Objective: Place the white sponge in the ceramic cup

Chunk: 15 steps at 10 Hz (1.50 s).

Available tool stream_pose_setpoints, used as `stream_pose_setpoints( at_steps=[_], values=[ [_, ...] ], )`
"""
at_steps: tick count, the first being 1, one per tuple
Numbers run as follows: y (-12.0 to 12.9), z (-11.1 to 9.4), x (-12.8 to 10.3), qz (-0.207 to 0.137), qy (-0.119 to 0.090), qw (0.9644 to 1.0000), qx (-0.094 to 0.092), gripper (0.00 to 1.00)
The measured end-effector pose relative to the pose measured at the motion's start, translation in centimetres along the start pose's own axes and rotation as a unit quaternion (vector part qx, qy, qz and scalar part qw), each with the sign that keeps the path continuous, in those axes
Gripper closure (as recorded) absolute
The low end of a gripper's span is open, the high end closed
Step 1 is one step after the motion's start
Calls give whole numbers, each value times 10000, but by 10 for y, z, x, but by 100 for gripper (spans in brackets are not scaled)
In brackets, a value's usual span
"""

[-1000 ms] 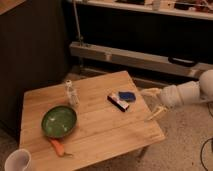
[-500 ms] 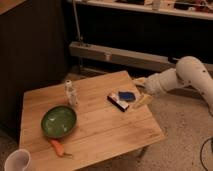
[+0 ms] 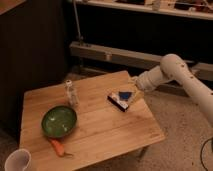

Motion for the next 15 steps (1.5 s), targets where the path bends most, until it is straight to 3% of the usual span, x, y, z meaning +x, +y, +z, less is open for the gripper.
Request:
stream_pose_setpoints(
  at_steps=[1,4,7,8,10,12,15],
  values=[
    [-15,15,-2,-57,140,9996,-243,20],
    [-34,24,6,-69,412,9967,-694,20],
    [-36,40,28,95,547,9948,-853,20],
    [-36,47,36,220,523,9956,-752,20],
    [-31,54,51,642,290,9972,-230,20],
    [-29,54,50,756,98,9969,179,20],
    [-39,49,55,838,124,9958,337,20]
  ],
)
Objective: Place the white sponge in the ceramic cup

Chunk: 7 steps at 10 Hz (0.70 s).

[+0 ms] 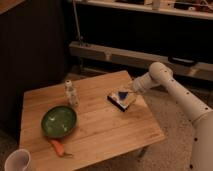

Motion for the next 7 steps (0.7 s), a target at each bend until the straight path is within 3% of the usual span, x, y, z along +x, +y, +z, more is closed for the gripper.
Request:
stream_pose_setpoints(
  at_steps=[3,7],
  values=[
    [-12,4,8,55,137,9999,83,20],
    [-24,26,9,48,160,9998,78,20]
  ],
)
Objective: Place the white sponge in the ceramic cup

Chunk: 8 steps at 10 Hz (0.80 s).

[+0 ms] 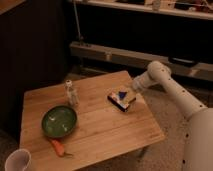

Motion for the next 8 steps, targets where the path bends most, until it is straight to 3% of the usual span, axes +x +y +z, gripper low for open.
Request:
stream_pose_setpoints(
  at_steps=[4,8],
  values=[
    [-10,21,-11,-88,-46,9997,-210,20],
    [-2,41,1,-66,39,9990,-448,20]
  ],
)
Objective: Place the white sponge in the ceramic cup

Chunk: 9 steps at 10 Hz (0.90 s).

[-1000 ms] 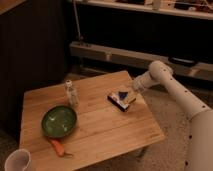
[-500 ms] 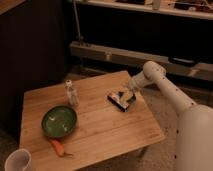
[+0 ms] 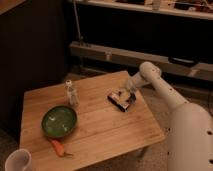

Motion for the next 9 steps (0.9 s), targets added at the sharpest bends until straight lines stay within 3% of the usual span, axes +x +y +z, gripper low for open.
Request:
stream_pose_setpoints(
  at_steps=[3,5,9],
  values=[
    [3,11,12,73,63,9997,-244,20],
    [4,14,17,107,74,9992,-376,27],
    [7,11,25,111,60,9986,-514,72]
  ],
)
